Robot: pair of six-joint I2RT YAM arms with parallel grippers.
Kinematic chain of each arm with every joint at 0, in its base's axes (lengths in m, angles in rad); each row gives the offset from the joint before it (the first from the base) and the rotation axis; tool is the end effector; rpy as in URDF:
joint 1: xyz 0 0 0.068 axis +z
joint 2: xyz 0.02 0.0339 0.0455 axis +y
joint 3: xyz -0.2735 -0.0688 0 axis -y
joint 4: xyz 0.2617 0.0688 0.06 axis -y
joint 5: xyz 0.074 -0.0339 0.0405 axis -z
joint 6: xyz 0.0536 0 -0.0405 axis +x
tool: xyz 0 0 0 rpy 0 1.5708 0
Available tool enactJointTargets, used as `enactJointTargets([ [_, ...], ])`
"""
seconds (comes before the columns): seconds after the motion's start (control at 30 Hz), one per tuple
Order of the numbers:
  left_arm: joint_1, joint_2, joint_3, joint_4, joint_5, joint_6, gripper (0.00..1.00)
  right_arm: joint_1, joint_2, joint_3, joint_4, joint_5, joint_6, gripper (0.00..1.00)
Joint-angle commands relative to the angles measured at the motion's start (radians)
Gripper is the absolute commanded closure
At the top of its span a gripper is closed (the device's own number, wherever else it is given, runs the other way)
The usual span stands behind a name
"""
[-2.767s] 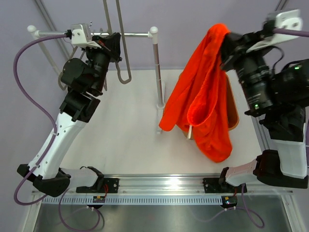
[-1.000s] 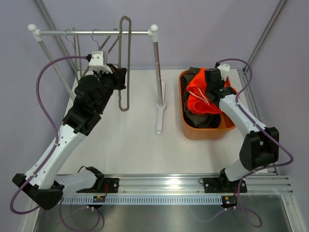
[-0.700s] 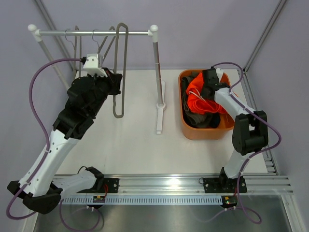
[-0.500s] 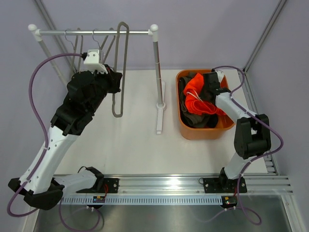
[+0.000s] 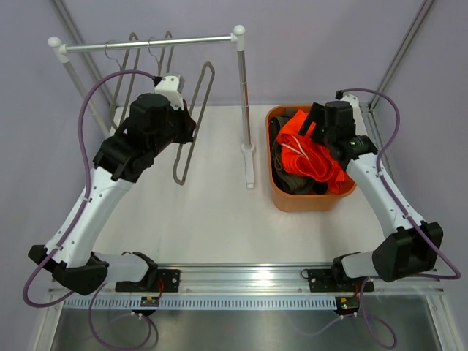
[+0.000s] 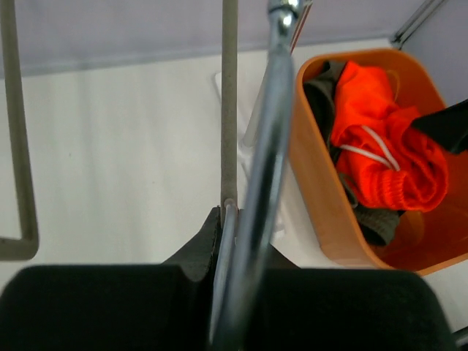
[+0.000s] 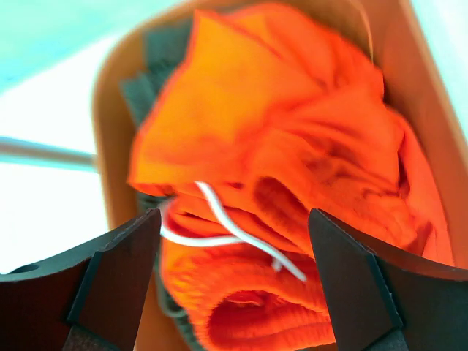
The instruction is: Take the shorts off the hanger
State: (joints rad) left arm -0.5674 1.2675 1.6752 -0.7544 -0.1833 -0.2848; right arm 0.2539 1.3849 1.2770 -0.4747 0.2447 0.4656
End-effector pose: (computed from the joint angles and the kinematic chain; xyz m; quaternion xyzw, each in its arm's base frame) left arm 0.2363 -0.1390 0.4903 0.0627 0.8143 -0.1683 0.5519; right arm 0.3336 0.0732 0.3444 0.1499 0.8628 0.0651 0.4784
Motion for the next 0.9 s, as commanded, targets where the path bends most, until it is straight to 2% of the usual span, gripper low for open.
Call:
enactJointTargets([
  [0.0, 0.0, 0.001, 0.009, -0.068, 0.035, 0.016, 1.0, 0.005, -0.027, 0.09, -0.01, 0.008, -0.018, 0.09],
  [0.1, 0.001, 0.021, 0.03, -0.092, 0.021, 0.022, 1.0, 0.005, -0.043, 0.122, -0.007, -0.008, -0.016, 0.09],
  [0.23, 0.017, 0.107, 0.139, -0.129, 0.002, 0.03, 1.0, 0.005, -0.063, 0.148, -0.01, -0.025, -0.018, 0.09],
  [0.4, 0.03, 0.274, 0.414, -0.216, 0.028, 0.061, 1.0, 0.005, -0.061, 0.185, -0.022, -0.042, -0.039, 0.09],
  [0.47, 0.061, 0.375, 0.557, -0.27, 0.069, 0.062, 1.0, 0.005, -0.064, 0.185, -0.021, -0.048, -0.045, 0.09],
  [0.6, 0.144, 0.496, 0.711, -0.313, 0.16, 0.052, 1.0, 0.004, -0.083, 0.176, -0.012, -0.048, -0.05, 0.08],
  [0.7, 0.188, 0.529, 0.704, -0.284, 0.212, 0.045, 1.0, 0.005, -0.084, 0.179, -0.01, -0.056, -0.053, 0.08],
  [0.87, 0.221, 0.532, 0.673, -0.178, 0.205, 0.064, 1.0, 0.007, -0.093, 0.179, 0.002, -0.079, -0.058, 0.09],
])
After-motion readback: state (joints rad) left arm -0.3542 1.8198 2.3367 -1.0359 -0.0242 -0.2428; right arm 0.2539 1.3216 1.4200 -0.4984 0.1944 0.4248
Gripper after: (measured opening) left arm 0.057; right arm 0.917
